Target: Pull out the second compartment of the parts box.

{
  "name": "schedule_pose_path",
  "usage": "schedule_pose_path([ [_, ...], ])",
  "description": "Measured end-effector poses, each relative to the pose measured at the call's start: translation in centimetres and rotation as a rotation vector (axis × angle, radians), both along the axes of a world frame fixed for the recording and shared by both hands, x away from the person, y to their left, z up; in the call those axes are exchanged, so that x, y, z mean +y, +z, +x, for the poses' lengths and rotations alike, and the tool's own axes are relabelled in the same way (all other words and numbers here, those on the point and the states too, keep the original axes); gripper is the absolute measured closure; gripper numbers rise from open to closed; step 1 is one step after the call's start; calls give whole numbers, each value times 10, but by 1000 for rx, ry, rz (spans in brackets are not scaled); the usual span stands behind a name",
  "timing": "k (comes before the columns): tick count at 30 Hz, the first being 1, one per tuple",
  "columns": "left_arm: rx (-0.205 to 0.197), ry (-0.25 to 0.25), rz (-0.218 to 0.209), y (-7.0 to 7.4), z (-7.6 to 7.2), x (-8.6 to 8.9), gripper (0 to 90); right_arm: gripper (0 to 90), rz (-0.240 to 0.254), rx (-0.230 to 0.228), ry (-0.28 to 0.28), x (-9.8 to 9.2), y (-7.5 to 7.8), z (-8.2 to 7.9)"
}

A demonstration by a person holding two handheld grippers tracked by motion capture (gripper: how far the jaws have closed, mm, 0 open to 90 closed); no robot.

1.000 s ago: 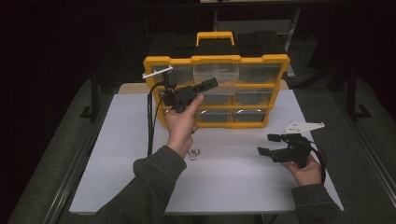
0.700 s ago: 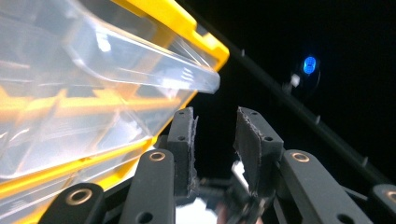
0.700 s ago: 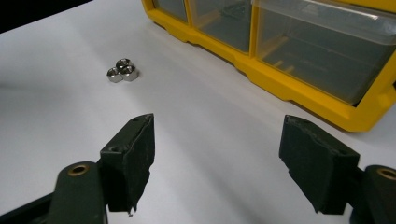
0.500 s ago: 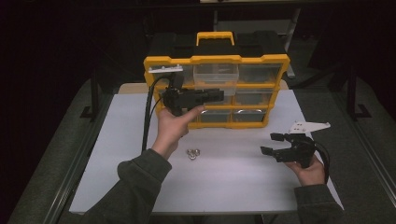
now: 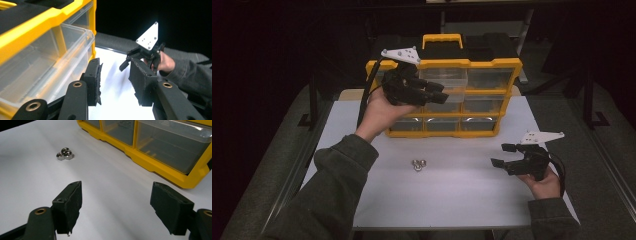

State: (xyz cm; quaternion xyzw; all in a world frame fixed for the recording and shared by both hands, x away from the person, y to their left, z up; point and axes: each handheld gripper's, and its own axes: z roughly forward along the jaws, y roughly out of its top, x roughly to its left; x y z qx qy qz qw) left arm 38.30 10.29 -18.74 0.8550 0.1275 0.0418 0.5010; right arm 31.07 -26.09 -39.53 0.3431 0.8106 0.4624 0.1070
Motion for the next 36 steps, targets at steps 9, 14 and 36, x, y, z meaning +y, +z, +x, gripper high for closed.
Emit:
schedule_pose_path([
  [9,-52,-16,104,14,15,-6,602,244,-4,8,3,1,-1,1],
  [14,-69,-13,131,21,25,-10,553,244,-6,13,0,1,-1,1],
  [36,-64,-39,227,12,50,-29,525,244,-1,20,4,0,-2,2],
])
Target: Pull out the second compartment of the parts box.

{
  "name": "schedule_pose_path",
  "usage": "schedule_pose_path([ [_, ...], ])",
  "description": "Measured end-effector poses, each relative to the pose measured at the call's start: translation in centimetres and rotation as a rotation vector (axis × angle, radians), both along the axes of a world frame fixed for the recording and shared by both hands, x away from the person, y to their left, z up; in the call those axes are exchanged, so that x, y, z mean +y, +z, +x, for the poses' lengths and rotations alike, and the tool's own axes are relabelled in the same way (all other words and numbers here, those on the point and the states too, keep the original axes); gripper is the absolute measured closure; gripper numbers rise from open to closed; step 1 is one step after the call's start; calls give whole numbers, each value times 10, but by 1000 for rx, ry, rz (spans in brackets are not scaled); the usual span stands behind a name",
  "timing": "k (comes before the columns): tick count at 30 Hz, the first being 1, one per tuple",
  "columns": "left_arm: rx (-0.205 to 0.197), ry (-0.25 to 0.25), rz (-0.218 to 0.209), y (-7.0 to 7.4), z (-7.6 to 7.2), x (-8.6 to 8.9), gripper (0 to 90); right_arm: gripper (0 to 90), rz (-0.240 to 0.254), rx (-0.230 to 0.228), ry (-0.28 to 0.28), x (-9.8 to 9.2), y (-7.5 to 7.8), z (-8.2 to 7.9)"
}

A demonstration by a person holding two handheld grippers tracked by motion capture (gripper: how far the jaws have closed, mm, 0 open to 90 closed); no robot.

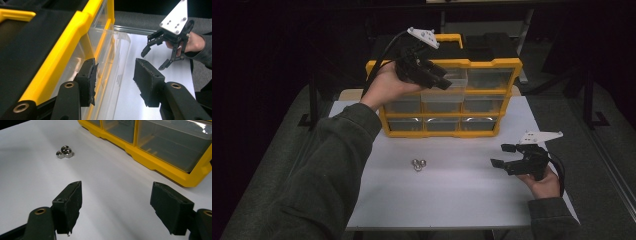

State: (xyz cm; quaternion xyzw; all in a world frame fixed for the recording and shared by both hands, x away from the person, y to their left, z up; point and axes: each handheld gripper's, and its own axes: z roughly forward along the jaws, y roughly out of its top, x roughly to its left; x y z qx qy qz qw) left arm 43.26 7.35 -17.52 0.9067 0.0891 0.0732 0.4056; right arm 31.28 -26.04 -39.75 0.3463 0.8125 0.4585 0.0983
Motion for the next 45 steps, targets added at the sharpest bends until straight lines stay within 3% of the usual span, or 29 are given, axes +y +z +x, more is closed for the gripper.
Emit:
schedule_pose_path([
  [9,5,-20,69,-12,3,-8,584,244,-2,-3,6,-1,0,0],
  [16,11,-27,56,-11,3,-4,682,244,-2,-3,8,-1,0,0],
  [45,17,-123,33,-8,-24,1,735,244,-11,4,13,3,-2,-1],
])
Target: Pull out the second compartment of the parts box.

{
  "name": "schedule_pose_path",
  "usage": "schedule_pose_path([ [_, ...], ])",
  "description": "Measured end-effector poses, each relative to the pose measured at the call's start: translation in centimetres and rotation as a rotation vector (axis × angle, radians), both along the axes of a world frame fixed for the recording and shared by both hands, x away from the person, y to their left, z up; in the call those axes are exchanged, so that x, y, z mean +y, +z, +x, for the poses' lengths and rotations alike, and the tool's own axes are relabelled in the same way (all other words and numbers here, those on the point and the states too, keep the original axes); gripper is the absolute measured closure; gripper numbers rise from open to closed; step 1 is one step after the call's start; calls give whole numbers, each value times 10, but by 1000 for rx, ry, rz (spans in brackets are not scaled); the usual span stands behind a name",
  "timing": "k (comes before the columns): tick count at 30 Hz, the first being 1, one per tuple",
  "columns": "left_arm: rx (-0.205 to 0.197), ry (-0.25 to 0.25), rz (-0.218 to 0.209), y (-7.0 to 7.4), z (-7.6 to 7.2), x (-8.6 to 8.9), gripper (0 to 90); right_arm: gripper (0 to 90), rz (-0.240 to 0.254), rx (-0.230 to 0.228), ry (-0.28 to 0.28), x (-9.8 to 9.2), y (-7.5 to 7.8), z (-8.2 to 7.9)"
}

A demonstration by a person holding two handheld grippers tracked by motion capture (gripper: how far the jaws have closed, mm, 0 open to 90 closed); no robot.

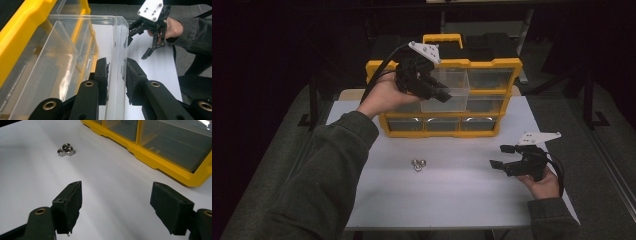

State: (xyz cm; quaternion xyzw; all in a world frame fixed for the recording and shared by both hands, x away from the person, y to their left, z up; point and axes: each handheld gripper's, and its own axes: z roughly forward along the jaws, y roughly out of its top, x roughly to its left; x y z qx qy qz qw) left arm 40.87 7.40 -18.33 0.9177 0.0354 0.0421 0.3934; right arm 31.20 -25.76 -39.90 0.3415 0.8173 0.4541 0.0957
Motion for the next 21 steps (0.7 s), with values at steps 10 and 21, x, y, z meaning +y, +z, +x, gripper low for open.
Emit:
schedule_pose_path([
  [10,3,-9,-2,-1,-3,0,737,244,-6,7,2,2,-1,0],
  [21,13,-10,-20,-5,-5,2,657,243,-6,4,3,2,-1,0],
])
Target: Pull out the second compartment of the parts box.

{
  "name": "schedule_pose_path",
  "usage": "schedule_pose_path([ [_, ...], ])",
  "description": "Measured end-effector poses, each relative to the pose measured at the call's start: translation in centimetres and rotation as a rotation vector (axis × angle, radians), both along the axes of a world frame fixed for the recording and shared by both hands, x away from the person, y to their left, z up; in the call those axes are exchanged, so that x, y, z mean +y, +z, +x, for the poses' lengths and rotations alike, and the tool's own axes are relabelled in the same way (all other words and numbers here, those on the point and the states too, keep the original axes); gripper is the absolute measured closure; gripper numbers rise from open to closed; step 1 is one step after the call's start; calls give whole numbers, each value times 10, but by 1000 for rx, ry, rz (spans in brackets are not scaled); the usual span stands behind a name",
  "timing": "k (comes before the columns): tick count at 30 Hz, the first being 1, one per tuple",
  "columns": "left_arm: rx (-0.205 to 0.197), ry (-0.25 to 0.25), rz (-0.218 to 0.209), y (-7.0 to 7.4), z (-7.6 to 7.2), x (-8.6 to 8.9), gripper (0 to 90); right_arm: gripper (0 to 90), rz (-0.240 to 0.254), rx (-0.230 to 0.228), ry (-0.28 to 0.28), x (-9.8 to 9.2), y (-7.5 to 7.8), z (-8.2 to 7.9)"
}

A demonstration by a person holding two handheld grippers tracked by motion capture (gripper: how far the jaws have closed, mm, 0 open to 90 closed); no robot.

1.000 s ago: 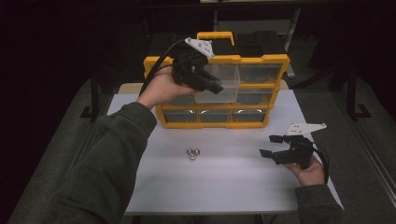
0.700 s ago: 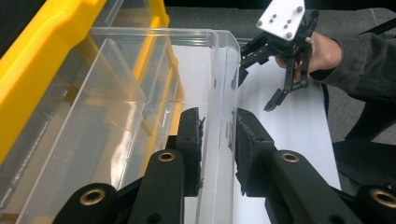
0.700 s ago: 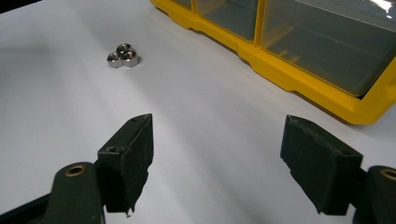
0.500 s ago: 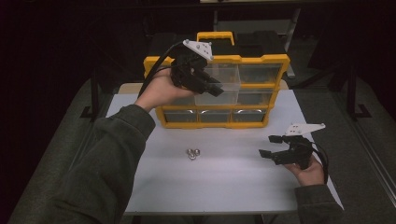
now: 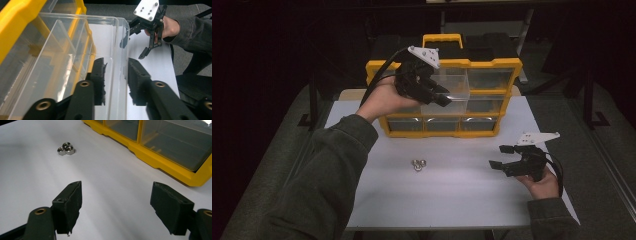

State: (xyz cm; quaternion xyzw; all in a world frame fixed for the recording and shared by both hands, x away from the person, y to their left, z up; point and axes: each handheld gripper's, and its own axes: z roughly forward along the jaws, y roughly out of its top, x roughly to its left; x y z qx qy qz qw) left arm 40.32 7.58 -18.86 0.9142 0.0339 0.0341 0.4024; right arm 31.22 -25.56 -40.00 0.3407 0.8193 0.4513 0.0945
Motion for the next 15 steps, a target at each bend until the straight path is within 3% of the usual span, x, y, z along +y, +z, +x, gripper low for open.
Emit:
schedule_pose_path([
  [7,-1,12,-74,9,-3,8,614,242,-6,-4,4,2,-1,0],
  [15,-10,37,-139,20,-10,30,566,240,-9,-1,5,3,-1,0],
])
